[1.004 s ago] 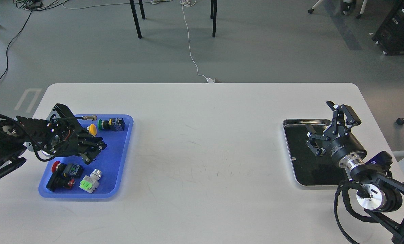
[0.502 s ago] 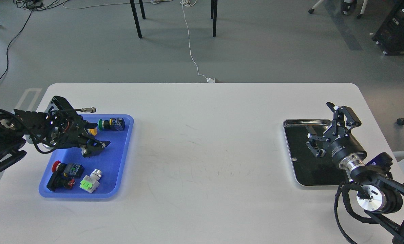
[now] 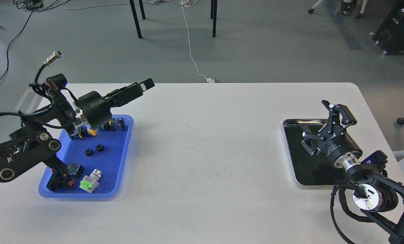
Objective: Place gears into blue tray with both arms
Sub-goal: 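Lift the left gripper up away from the blue tray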
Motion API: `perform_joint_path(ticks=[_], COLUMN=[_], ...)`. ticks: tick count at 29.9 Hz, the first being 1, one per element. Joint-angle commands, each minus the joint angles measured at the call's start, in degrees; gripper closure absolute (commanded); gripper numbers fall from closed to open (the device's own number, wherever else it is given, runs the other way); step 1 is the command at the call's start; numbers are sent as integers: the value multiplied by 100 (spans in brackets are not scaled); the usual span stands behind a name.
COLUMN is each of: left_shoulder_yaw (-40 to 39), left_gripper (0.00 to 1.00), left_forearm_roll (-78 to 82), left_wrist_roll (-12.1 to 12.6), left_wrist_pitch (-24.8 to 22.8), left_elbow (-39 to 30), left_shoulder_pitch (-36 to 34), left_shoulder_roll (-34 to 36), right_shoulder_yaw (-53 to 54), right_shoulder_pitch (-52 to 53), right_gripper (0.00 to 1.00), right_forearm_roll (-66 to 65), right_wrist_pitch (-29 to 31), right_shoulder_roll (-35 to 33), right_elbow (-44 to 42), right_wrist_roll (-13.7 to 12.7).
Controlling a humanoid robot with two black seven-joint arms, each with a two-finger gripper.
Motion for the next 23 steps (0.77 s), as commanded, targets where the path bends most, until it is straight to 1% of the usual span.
perform_joint_path(ticks=[1, 4, 6, 10, 12, 14, 16, 17, 23], left_shoulder_yaw=[-1219, -1782, -2107, -2574, -2811, -3039, -3215, -3268, -3322], left_gripper=[2, 2, 2, 2, 2, 2, 2, 2, 2], left_forearm_roll=[-525, -569, -595, -613, -613, -622, -630, -657, -964], left_wrist_roll=[-1, -1, -1, -1, -1, -1, -1, -1, -1], left_wrist_pitch=[80, 97, 62, -78, -236, -499, -789, -851, -878], left_elbow=[-12, -12, 5, 41, 58, 58, 67, 67, 67], left_shoulder_pitch=[1029, 1636, 1900, 2165, 2323, 2490, 2561, 2578, 2675], left_shoulder_roll=[-610, -988, -1199, -1516, -1674, -1780, -1894, -1956, -2123], right_shoulder_yaw=[-20, -177, -318, -380, -371, -363, -345, -345, -354], right_shoulder_pitch=[24, 94, 138, 156, 173, 191, 182, 182, 191], right_gripper=[1, 1, 1, 1, 1, 1, 1, 1, 1], right_forearm_roll=[-9, -17, -26, -35, -175, -377, -439, -439, -439], right_wrist_pitch=[0, 0, 9, 88, 88, 88, 88, 79, 79], right_shoulder_roll=[-6, -76, -67, -24, -15, 3, 12, 29, 179], right_elbow=[9, -17, -9, -9, -9, -17, -35, -44, -26], right_wrist_roll=[1, 1, 1, 1, 1, 1, 1, 1, 1])
